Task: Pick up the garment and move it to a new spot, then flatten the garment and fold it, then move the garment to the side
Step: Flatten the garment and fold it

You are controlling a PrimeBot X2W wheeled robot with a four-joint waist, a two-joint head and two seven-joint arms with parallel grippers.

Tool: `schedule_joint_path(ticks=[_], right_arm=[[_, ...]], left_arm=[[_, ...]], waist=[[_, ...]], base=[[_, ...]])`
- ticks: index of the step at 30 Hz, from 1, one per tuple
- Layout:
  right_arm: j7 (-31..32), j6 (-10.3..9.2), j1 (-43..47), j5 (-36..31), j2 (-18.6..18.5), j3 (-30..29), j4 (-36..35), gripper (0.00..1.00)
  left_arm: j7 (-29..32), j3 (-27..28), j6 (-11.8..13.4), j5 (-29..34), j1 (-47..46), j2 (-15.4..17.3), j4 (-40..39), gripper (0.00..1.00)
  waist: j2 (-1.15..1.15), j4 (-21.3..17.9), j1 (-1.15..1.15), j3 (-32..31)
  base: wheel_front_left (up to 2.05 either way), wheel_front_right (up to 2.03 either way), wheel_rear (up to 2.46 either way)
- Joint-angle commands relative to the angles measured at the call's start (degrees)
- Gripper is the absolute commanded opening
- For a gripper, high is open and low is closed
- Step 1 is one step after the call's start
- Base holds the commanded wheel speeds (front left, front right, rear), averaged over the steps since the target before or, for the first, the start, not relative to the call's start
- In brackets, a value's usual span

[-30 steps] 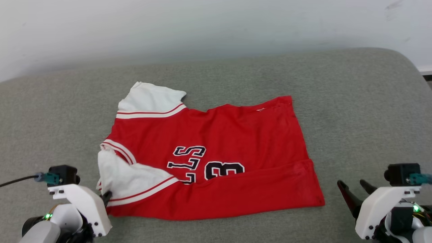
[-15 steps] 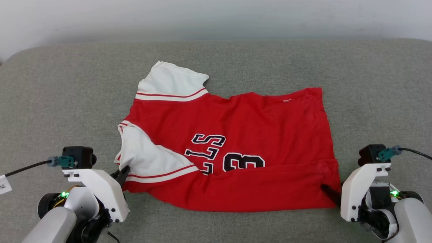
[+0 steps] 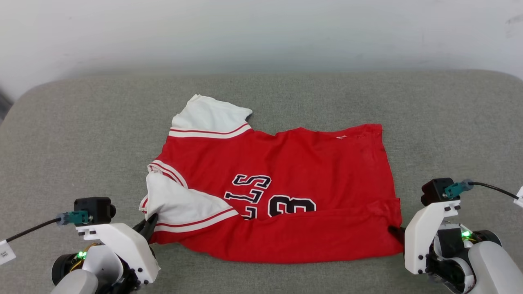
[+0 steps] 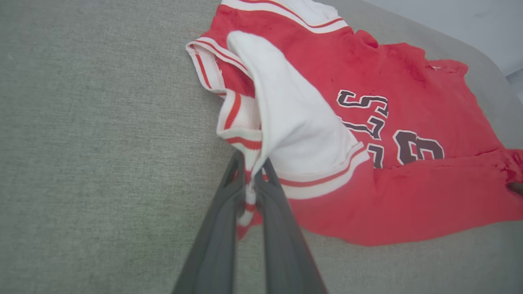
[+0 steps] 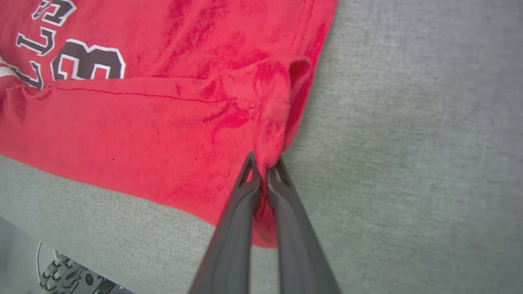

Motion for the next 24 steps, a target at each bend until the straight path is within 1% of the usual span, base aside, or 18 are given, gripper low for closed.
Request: schedule_joint_path(ticks=[1, 4, 10, 17, 21, 24], right_arm=[[-0.7, 0.14, 1.0, 0.5, -0.9, 0.2, -0.9, 0.00], [-0.8, 0.13, 2.4, 0.7, -1.1, 0.3, -1.9, 0.00], [0.5, 0.13, 6.9, 1.3, -1.7, -0.4, -5.1, 0.00], [2.9, 0.13, 13.5, 1.7, -1.4, -2.6, -9.8, 0.00], [2.8, 0.13, 15.6, 0.7, -1.3, -3.5, -10.0, 0.00], [1.8, 0.13, 16.7, 0.6, -0.6, -3.7, -8.7, 0.00]], left_arm=[[-1.2, 0.4, 0.5, 0.1, 1.2, -0.4, -0.3, 0.00], [-3.0, 0.7, 1.2, 0.0, 3.2, -1.0, -0.4, 0.00], [-4.4, 1.3, 2.9, -0.6, 8.2, -0.4, -2.6, 0.00], [-2.8, 1.6, 5.1, -2.2, 13.7, 0.7, -4.9, 0.00], [-2.1, 1.7, 5.8, -3.2, 15.7, 0.6, -4.7, 0.00], [-1.3, 1.6, 6.2, -4.4, 17.7, 0.3, -3.8, 0.00]], waist=[[0.00, 0.2, -0.01, -1.8], [0.00, 0.3, -0.01, -4.1], [0.00, 0.5, -0.01, -7.3], [0.00, -0.2, -0.01, -9.0], [0.00, -0.5, -0.01, -9.2], [0.00, -1.1, -0.01, -9.3]], base=[[0.00, 0.00, 0.00], [0.00, 0.00, 0.00], [0.00, 0.00, 0.00], [0.00, 0.00, 0.00], [0.00, 0.00, 0.00], [0.00, 0.00, 0.00]])
